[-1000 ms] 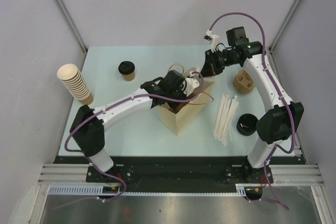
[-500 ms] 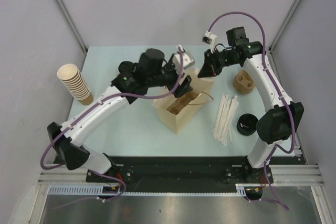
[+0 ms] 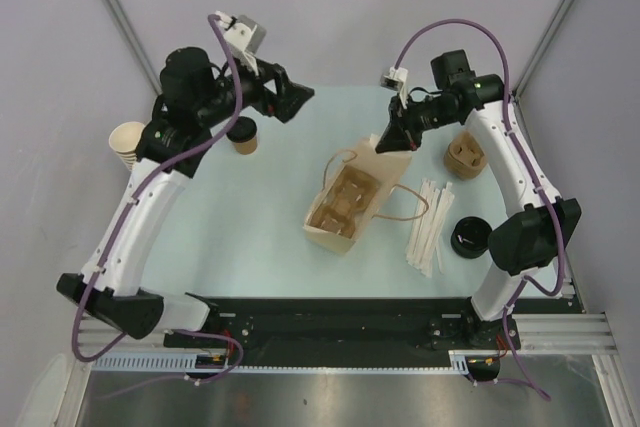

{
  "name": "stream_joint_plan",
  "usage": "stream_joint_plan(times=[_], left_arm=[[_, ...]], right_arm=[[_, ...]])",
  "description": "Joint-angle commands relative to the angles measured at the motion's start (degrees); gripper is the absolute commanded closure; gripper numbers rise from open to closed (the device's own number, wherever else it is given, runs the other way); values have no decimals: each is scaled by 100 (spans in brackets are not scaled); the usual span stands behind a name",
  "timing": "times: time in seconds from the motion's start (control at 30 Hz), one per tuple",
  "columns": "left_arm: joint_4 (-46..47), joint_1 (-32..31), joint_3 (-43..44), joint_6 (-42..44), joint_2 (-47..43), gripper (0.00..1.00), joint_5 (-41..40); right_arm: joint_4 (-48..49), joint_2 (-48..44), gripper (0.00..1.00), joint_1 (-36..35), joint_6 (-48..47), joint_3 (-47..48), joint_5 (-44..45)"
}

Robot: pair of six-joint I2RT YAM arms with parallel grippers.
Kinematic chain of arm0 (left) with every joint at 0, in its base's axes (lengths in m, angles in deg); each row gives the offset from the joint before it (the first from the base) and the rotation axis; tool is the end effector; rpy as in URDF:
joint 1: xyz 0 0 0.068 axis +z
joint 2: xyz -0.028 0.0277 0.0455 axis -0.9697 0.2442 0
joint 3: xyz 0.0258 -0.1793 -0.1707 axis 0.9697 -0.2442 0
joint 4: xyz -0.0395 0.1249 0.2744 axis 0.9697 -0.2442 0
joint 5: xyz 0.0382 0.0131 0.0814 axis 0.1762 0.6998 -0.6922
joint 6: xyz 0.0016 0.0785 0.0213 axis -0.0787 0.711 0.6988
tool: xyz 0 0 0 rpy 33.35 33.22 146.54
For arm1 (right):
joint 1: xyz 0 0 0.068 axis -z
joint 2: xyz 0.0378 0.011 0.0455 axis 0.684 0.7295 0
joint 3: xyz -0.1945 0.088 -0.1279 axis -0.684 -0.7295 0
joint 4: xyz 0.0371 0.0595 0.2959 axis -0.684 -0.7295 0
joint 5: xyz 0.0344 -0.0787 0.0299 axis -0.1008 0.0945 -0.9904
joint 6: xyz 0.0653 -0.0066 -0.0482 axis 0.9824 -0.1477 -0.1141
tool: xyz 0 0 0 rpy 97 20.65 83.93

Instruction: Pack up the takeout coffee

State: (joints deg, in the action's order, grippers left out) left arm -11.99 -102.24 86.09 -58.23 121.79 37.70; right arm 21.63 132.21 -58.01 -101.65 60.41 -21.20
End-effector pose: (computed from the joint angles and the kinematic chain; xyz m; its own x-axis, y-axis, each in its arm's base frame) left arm 0.3036 -0.1815 0.5000 -0.0713 -0.0293 -0.9970 0.7584 0.6476 -0.0733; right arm 0.3699 0.1583 0.3577 -0.3157 -0.4355 -0.8430 -0.9457 0.2169 0.2421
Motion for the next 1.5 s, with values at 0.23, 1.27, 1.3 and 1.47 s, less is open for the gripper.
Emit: stream_joint_plan(times=[0.23, 1.27, 1.3, 1.47], left_arm=[[-2449, 1863, 1062, 974, 2259, 1, -1319], [-3601, 2610, 3436, 1847, 5258, 0, -1066], [-3575, 2619, 3445, 1838, 5284, 0, -1074], [-3548, 2619, 3436, 1821, 5433, 1, -1048]], right_arm=[[-358, -381, 100, -703, -612, 320, 615], [-524, 296, 100, -862, -357, 1129, 967], [-542, 296, 100, -862, -366, 1129, 967], [-551, 331, 100, -853, -374, 1138, 958]])
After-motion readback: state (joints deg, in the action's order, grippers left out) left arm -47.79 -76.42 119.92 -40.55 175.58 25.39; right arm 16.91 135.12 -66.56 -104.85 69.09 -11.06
